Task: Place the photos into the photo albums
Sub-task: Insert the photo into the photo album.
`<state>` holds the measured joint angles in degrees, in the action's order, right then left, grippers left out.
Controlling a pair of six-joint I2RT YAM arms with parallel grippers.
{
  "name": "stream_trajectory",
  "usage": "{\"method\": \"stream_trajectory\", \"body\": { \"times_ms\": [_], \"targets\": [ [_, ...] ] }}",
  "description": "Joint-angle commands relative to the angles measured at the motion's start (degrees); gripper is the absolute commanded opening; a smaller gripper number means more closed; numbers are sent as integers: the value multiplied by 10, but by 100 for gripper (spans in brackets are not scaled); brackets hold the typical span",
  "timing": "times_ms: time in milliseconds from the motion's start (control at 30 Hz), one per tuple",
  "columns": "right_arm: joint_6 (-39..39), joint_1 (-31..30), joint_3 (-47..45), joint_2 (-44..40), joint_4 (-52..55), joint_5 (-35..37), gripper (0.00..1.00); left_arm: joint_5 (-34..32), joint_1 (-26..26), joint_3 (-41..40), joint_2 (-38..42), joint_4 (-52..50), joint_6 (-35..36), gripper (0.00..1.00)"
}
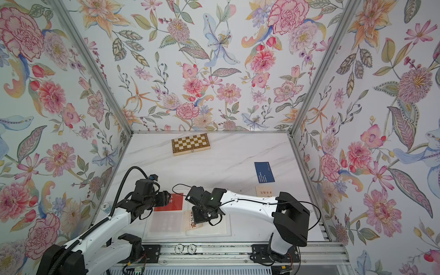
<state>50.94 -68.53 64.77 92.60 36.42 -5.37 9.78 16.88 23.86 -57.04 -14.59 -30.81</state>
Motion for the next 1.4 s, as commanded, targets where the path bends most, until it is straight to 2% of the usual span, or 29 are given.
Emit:
{"method": "stream_trajectory", "body": {
  "times_ms": [0, 400, 567, 700, 800, 1067, 1367],
  "targets": [
    [7, 2, -10, 5, -26, -3, 0, -13, 5, 2, 10, -16, 8, 65],
    [10, 7, -19, 27, -73, -30, 0, -18, 5, 0, 12, -21, 7, 65],
    [6, 7, -20, 32, -77, -44, 13, -20, 5, 2, 11, -23, 8, 65],
    [1, 9, -34, 19, -68, -48, 30, -23, 5, 2, 11, -22, 10, 65],
    [-1, 10, -40, 10, -56, -43, 36, -25, 5, 3, 7, -23, 12, 65],
    [-12, 22, -39, -5, -24, -16, 38, -56, 4, 1, 8, -31, 10, 65],
    [-15, 11, -11, 33, -25, -22, 38, -97, 5, 6, 21, -61, -14, 65]
  ]
}}
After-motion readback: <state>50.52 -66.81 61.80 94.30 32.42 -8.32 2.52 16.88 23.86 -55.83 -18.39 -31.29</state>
